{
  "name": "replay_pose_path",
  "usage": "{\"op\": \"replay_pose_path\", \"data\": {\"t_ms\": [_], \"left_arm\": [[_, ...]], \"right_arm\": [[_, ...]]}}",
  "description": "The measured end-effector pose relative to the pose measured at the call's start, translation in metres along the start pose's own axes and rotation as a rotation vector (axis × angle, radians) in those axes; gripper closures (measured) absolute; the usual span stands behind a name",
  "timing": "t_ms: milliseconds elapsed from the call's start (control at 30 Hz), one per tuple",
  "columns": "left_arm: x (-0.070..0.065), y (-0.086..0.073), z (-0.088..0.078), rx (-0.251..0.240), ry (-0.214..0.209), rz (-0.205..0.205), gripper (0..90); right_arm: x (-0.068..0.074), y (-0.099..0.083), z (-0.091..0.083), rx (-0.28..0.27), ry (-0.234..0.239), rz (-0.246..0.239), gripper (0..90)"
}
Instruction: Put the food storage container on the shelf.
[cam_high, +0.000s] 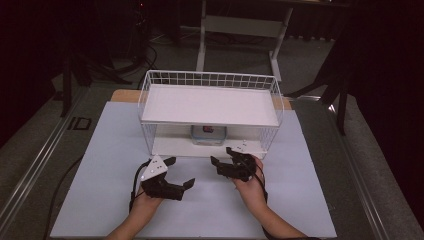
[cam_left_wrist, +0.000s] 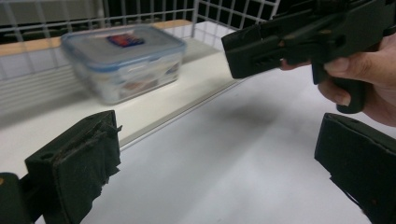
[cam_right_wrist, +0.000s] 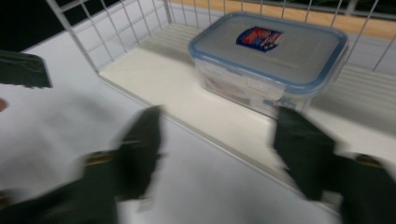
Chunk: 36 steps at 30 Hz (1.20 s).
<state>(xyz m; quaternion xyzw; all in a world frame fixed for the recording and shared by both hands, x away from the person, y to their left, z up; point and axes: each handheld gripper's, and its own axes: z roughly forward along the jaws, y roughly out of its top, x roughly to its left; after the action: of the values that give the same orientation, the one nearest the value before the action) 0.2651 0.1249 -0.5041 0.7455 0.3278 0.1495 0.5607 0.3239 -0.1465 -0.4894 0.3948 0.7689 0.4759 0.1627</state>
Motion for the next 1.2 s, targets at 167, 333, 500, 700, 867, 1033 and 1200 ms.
{"op": "replay_pose_path", "data": {"t_ms": [167, 333, 500, 700, 867, 1033, 1200], "left_arm": [[-0.006, 0.012, -0.003, -0.016, -0.016, 0.008, 1.0], [-0.016, 0.014, -0.013, 0.008, -0.043, 0.034, 1.0], [-0.014, 0.013, -0.023, 0.003, -0.044, 0.001, 1.0], [-0.011, 0.006, -0.029, -0.003, -0.026, -0.019, 1.0], [-0.008, -0.005, -0.03, -0.02, -0.017, -0.033, 1.0], [-0.006, -0.01, -0.029, -0.002, -0.01, -0.029, 1.0], [-0.005, -0.01, -0.03, 0.0, -0.004, -0.024, 1.0]], "right_arm": [[-0.002, -0.002, -0.013, 0.005, 0.039, -0.028, 13.4], [-0.001, -0.006, -0.029, -0.017, 0.07, -0.033, 14.1], [-0.002, -0.012, -0.038, -0.027, 0.086, -0.055, 14.3], [-0.001, -0.019, -0.045, -0.024, 0.098, -0.08, 14.3], [-0.001, -0.024, -0.046, -0.032, 0.106, -0.105, 14.7], [-0.006, -0.027, -0.047, -0.042, 0.094, -0.098, 14.7], [-0.012, -0.026, -0.054, -0.049, 0.086, -0.084, 14.7]]}}
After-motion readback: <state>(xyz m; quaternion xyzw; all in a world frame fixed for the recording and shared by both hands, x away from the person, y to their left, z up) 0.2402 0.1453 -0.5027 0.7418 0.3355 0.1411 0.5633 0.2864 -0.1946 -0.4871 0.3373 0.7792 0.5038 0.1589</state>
